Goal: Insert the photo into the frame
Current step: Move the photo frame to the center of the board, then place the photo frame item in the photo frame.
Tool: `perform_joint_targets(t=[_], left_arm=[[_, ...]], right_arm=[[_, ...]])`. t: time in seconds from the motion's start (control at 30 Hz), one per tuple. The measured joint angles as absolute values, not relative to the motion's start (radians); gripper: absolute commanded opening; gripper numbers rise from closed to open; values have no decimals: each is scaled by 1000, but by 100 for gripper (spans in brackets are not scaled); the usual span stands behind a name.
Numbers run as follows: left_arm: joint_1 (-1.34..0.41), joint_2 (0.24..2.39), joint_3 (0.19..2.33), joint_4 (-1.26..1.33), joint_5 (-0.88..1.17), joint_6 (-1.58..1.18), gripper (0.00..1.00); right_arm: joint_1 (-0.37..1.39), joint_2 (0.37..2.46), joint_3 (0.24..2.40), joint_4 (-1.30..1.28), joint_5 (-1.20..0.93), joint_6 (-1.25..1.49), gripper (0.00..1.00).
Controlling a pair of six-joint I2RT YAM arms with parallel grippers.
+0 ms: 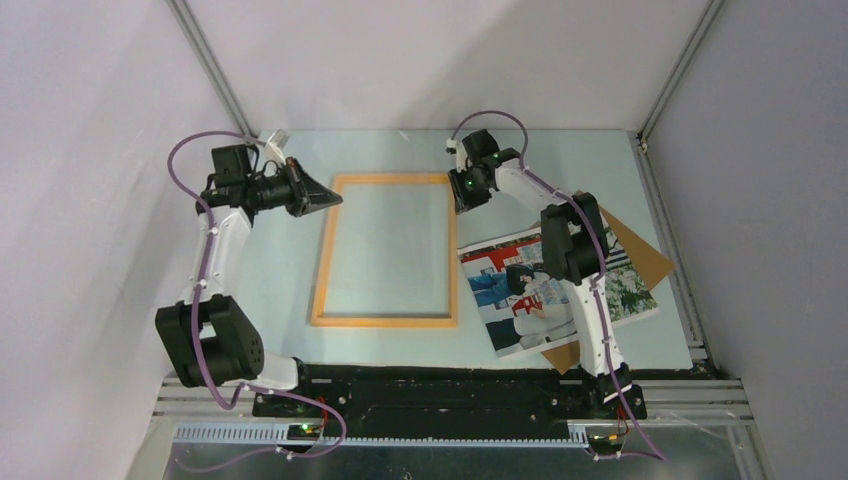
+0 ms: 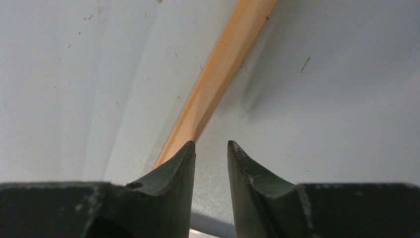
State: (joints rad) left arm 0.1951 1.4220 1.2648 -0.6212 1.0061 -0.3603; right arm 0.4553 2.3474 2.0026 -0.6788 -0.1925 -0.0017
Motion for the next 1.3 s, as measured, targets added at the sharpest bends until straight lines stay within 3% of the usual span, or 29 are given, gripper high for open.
perform_joint_targets(t=[0.13,0.27,0.57,1.03,1.3], left_arm=[[192,1422,1234,-558,1010,-418,0],[184,1423,1222,-492,1010,-472,0],[150,1470,1222,-424,1027,-517,0],[76,1526,1206,-386,1022,-515,0],[62,1526,1190,-380,1011,-512,0]], right_arm=[[446,2336,1967,-661,-224,1,56],[444,2274,1887,-660,-248,15,64],[438,2080,1765,-636,-274,25,68],[293,1891,1560,-578,-377,26,83],[252,1833,1464,-548,-441,26,84]])
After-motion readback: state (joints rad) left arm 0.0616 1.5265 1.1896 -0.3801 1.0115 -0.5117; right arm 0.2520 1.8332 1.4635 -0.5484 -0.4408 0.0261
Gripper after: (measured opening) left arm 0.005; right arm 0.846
